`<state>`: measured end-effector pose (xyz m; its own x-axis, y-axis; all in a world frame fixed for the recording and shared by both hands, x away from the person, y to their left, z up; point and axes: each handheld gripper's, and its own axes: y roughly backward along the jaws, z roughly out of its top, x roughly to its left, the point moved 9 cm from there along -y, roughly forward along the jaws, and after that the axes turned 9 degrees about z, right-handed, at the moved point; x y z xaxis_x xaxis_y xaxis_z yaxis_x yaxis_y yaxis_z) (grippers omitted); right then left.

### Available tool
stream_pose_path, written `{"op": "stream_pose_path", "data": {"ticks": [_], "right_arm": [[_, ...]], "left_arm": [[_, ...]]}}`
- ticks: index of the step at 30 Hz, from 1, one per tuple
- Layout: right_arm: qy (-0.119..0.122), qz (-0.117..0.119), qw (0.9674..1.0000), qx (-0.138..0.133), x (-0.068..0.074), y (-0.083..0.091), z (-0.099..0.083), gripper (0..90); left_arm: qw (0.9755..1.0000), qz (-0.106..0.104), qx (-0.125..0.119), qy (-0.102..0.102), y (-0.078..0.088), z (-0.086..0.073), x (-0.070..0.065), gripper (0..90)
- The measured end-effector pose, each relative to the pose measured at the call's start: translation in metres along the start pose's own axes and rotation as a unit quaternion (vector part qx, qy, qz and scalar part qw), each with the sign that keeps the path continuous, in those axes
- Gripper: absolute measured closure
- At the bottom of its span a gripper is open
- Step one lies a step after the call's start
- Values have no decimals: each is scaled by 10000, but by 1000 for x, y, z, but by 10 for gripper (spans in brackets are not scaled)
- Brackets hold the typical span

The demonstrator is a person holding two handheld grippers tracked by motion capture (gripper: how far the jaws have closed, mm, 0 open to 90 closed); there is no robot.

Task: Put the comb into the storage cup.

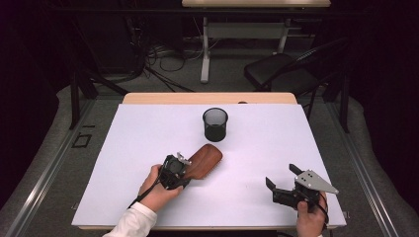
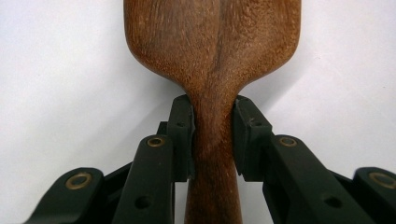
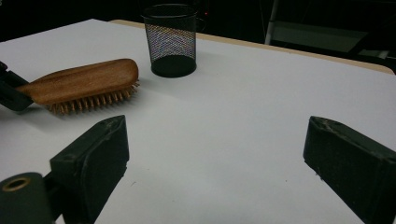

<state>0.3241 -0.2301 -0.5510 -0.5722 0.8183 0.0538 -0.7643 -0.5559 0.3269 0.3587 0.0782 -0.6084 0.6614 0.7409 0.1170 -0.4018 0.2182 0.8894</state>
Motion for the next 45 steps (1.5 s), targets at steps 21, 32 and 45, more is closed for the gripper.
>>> {"op": "stream_pose_path", "data": {"ticks": [21, 32, 45], "right_arm": [[-18, 10, 10000, 14, 0, 0, -1, 69], [-9, 7, 10000, 4, -1, 0, 0, 70], [0, 0, 10000, 11, -1, 0, 0, 70]], "left_arm": [[9979, -367, -532, 101, 11, 4, -1, 727], [9959, -250, -864, 74, 21, 7, 0, 726], [9895, -133, -1429, 142, 47, 15, 5, 726]]}}
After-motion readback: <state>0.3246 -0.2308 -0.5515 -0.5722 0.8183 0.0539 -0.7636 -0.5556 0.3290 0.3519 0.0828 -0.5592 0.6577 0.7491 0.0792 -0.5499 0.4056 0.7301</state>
